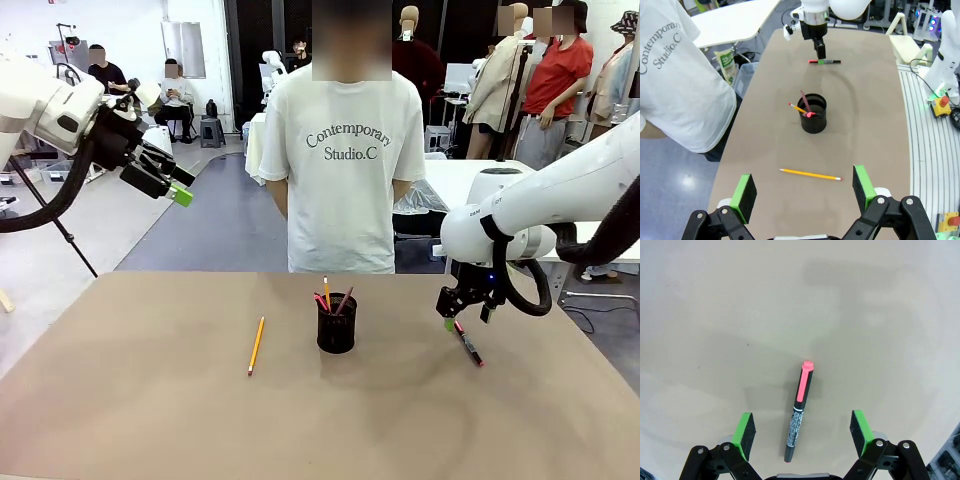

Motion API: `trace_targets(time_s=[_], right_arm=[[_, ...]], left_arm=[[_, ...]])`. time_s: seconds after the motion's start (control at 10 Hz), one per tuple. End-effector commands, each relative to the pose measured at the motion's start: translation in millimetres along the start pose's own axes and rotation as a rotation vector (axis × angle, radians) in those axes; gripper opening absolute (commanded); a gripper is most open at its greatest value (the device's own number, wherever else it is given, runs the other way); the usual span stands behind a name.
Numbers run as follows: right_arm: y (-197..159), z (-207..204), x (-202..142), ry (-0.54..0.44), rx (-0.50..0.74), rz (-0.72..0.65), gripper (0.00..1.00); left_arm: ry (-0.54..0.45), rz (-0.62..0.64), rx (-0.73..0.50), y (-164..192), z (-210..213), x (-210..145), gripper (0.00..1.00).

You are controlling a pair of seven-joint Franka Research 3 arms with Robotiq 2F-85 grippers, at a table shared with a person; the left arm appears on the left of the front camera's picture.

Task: Place the pens into the pen holder.
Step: Pick up a writing instrument from the table and place it into the Pen holder.

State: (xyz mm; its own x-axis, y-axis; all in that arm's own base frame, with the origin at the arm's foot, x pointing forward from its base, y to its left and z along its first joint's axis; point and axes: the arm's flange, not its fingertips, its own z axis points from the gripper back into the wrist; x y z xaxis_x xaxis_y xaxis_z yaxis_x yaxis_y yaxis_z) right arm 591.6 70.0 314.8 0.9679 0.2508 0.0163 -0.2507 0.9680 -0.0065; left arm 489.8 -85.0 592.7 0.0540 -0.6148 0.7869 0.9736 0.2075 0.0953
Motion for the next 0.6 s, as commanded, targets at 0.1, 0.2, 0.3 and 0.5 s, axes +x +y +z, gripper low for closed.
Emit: trace_targets(time_s=[0.1, 0.2, 0.3, 0.5], right_arm=[[0, -12, 4, 0.004, -0.012, -0.007, 1.0], [0, -14, 5, 0.006, -0.018, -0.005, 1.0], [0, -14, 6, 0.005, -0.015, -0.009, 1.0], [1, -18, 6, -0.003, -0.002, -0.008, 1.0]], left_arm=[[0.005, -0.003, 0.003, -1, 1, 0, 1.0], [0.005, -0.003, 0.003, -1, 1, 0, 1.0], [0.005, -0.003, 0.003, -1, 1, 0, 1.0], [0.005, -0.003, 0.003, -1, 1, 0, 1.0]])
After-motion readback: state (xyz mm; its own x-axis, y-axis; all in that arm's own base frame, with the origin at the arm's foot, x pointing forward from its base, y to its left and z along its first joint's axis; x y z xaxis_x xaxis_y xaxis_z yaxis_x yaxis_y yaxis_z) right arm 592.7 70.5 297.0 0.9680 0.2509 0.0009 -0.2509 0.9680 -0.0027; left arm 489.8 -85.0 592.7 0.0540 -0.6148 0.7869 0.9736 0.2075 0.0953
